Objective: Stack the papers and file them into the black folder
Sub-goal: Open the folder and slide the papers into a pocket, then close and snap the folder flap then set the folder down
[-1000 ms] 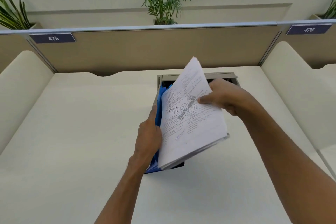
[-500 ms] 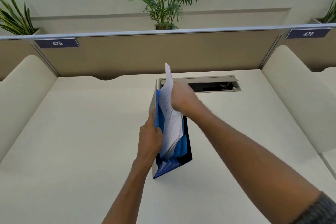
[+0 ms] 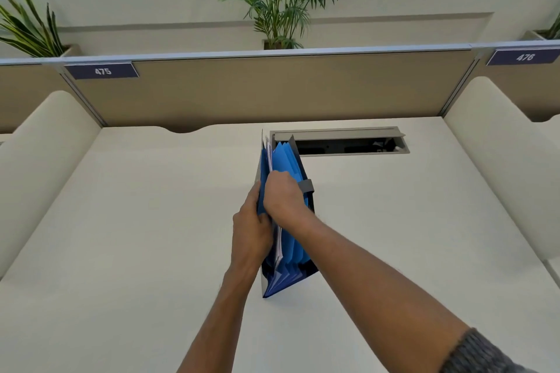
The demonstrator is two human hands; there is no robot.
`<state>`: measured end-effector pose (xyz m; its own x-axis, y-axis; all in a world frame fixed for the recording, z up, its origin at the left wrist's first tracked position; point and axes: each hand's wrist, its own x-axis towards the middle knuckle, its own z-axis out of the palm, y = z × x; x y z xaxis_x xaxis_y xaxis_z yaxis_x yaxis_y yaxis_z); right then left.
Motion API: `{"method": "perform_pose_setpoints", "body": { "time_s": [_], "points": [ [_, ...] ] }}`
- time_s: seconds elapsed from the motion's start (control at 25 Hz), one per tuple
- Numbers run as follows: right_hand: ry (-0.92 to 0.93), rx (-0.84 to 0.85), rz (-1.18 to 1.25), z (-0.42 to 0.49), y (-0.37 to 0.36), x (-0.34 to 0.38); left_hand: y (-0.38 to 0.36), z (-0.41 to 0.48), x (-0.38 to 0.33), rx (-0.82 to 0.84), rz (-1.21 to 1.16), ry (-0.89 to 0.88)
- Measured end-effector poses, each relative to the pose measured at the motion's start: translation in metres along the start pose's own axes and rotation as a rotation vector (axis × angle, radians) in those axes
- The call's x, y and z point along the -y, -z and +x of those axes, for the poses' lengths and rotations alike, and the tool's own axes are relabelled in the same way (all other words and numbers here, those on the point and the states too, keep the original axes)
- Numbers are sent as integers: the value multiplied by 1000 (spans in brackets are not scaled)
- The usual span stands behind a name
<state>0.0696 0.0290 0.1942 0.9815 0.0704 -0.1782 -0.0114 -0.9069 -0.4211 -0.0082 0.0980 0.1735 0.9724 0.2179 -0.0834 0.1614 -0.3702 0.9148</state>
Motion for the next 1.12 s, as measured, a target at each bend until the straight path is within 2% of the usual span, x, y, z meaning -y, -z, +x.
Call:
{"method": "perform_pose_setpoints", "body": {
  "time_s": [0.24, 0.6, 0.84, 1.0, 1.04, 1.12],
  "points": [
    [-8, 76, -36, -1, -16, -1, 9, 2, 9, 16, -21, 3],
    [75, -24, -116, -6, -12, 10, 12, 4, 11, -15, -49, -12],
    [208, -317, -266, -31, 2, 12, 13, 3, 11, -42, -37, -17],
    [293, -510, -280, -43, 12, 5, 12, 1, 6, -66, -59, -4],
    [290, -520, -302, -42, 13, -1, 12, 0, 3, -60, -65, -4],
    [221, -433, -314, -39, 17, -14, 13, -1, 1, -56, -69, 15]
  ]
}}
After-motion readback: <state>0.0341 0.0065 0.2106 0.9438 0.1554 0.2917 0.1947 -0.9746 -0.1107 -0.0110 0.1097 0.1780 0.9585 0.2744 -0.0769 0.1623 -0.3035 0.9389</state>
